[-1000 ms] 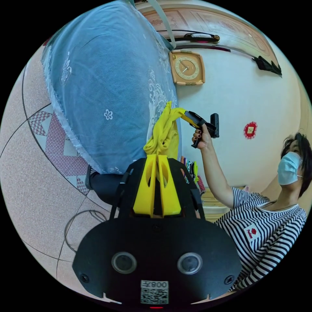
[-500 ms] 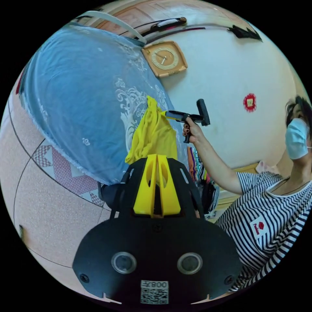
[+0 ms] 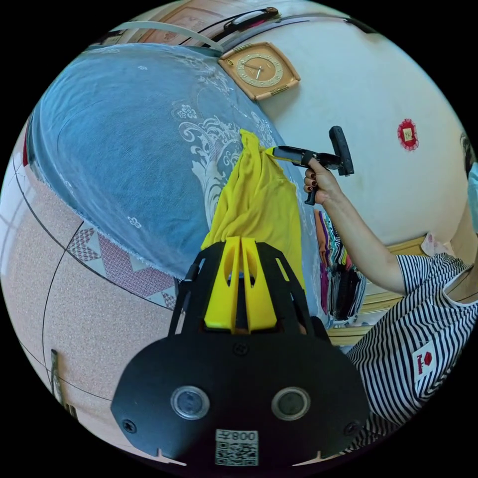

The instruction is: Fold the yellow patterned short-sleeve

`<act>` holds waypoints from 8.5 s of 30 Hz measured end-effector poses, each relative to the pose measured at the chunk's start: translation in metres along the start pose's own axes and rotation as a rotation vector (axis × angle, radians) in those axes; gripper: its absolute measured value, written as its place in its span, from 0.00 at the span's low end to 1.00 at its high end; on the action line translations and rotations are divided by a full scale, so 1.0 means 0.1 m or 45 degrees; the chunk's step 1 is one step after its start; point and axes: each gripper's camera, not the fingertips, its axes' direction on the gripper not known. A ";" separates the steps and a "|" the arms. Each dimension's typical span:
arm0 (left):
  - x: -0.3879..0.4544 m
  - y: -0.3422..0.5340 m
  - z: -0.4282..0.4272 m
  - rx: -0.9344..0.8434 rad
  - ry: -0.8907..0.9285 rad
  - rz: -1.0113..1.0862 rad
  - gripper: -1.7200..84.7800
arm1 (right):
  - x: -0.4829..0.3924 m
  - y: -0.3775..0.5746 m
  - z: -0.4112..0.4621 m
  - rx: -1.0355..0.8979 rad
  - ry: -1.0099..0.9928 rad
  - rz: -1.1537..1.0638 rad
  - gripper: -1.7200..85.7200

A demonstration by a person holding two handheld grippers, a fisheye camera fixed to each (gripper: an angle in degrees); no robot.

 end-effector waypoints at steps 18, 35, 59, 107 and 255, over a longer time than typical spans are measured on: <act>0.90 -0.35 -0.35 0.005 -0.114 0.095 0.02 | -0.22 0.01 -0.33 -0.121 0.034 -0.021 0.02; 1.92 -0.56 -0.47 -0.077 -0.441 0.386 0.02 | -0.84 0.32 -0.36 -0.139 0.067 -0.132 0.02; 2.42 -0.59 -1.04 -0.016 -0.452 0.415 0.02 | -1.87 1.49 0.38 -0.377 0.258 -0.253 0.03; 1.23 -0.25 -0.50 -0.340 0.314 -0.047 0.06 | -2.25 9.75 5.58 0.131 -1.296 0.808 0.04; 17.25 -6.14 0.17 -1.100 -0.077 1.310 0.02 | 2.50 20.13 13.49 0.658 0.094 1.154 0.07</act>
